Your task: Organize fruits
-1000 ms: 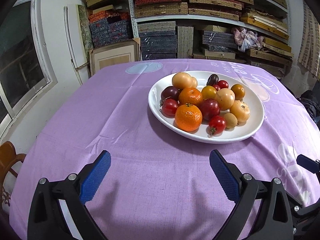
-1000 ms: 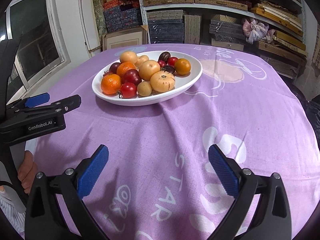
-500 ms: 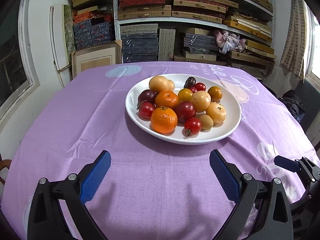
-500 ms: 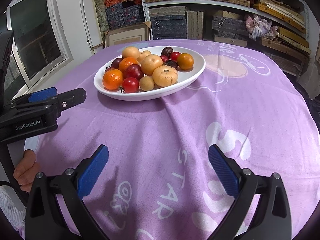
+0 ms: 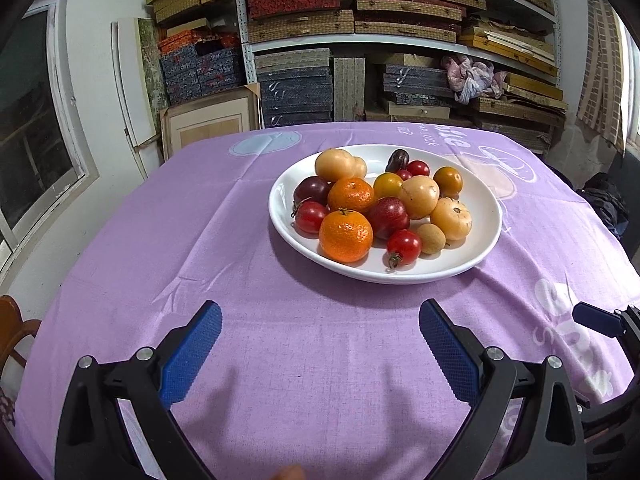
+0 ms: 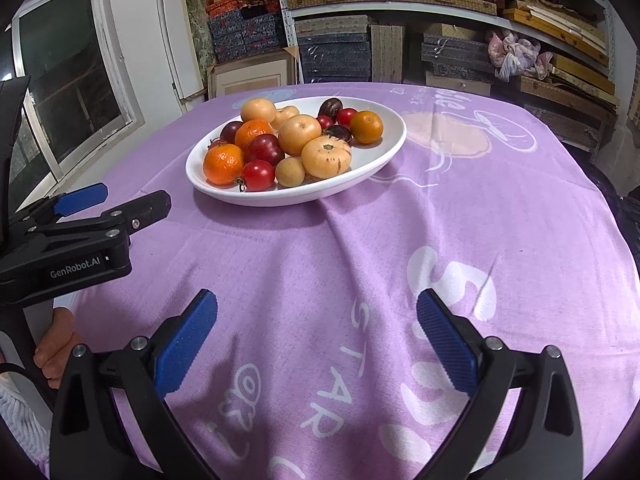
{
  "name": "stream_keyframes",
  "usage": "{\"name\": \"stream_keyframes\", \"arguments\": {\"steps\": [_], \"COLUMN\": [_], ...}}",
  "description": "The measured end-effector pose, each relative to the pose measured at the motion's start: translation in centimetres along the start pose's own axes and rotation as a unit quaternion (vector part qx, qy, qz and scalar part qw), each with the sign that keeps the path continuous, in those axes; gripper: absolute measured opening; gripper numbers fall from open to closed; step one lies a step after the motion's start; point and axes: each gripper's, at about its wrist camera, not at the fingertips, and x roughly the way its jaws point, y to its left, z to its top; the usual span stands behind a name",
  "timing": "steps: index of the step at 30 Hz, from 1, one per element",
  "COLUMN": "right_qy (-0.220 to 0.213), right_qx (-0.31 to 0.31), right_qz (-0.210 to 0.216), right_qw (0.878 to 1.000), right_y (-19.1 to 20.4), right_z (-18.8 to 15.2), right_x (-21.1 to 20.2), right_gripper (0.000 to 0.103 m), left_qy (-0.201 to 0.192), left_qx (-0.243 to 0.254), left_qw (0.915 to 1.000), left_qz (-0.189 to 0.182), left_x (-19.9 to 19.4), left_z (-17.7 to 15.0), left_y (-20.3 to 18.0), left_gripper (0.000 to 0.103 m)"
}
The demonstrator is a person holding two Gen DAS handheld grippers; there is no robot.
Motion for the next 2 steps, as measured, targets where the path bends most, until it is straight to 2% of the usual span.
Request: {"name": "stream_keyframes", "arguments": {"steps": [2], "right_qy": [0.001], "right_qx": [-0.001], "right_qz": [0.0], "right_qw": [1.0], "right_y": [0.0], "right_z": [0.01], "right_x": [0.0], "right_gripper": [0.098], "left_qy": [0.002], "left_qx": [-0.002], "left_qw": [1.0], "left_qz": [0.004], "left_x": [0.15], "left_z": [-0.02], "left_y": [0.14], "left_gripper": [0.1]}}
